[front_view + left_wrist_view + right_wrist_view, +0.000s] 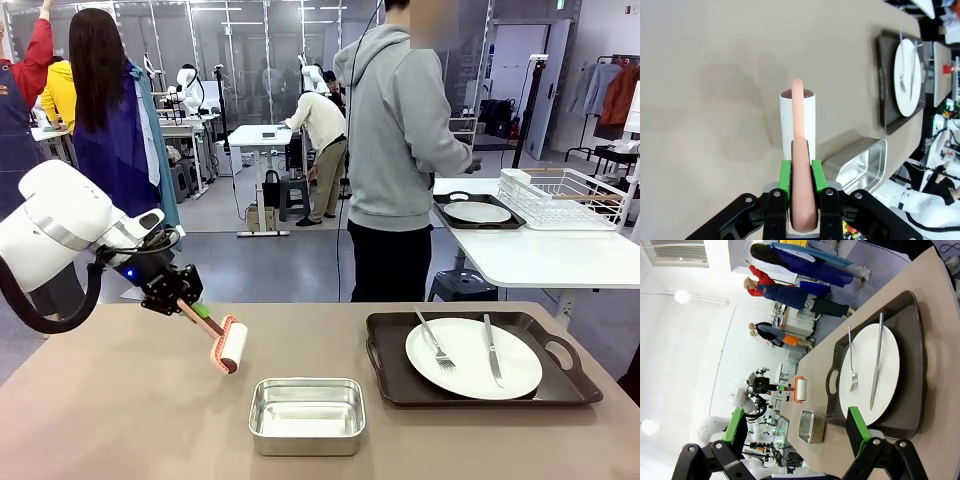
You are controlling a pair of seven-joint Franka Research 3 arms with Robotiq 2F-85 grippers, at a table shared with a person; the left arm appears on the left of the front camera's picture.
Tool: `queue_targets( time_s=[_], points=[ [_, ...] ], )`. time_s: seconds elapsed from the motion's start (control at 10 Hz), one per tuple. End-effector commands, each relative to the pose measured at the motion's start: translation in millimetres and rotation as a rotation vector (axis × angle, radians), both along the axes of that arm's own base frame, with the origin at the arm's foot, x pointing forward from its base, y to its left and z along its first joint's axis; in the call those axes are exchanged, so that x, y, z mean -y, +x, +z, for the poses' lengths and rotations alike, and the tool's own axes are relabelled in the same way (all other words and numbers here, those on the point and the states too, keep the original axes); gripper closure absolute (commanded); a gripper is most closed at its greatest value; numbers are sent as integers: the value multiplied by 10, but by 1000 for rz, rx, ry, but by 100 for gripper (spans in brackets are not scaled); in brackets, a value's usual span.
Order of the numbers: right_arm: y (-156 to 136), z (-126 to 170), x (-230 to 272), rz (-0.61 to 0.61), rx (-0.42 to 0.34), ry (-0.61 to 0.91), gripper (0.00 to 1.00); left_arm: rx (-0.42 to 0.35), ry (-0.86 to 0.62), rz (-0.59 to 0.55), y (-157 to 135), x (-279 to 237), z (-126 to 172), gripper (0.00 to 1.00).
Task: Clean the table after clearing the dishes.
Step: When the left (or right) Handle tray is removed, use the left hand (or right hand) to clean the left (or right) side of the table with the Lint Roller.
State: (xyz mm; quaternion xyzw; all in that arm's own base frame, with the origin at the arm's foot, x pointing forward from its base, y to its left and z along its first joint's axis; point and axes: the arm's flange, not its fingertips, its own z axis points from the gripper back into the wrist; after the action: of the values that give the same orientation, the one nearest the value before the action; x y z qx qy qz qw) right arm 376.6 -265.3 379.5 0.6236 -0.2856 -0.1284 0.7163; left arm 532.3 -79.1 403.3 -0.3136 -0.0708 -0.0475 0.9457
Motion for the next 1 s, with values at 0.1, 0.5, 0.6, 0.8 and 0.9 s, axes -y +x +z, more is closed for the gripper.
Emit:
queue_targets(
  time_s=[0.1,0.5,0.6,0.8,0.9],
  points=[
    [-19,35,-17,-4,8,0,0,-24,-11,65,55,-274,-321,79],
    [-19,35,-17,-4,8,0,0,-65,-21,84,115,-890,-443,79],
    [-19,35,-17,-4,8,0,0,-84,-6,70,90,-1107,-418,79],
    [-19,35,-17,-4,8,0,0,-108,-4,47,48,-1546,-424,79],
    [-19,35,-17,-4,8,0,0,-129,-13,9,68,-1833,-408,79]
  ],
)
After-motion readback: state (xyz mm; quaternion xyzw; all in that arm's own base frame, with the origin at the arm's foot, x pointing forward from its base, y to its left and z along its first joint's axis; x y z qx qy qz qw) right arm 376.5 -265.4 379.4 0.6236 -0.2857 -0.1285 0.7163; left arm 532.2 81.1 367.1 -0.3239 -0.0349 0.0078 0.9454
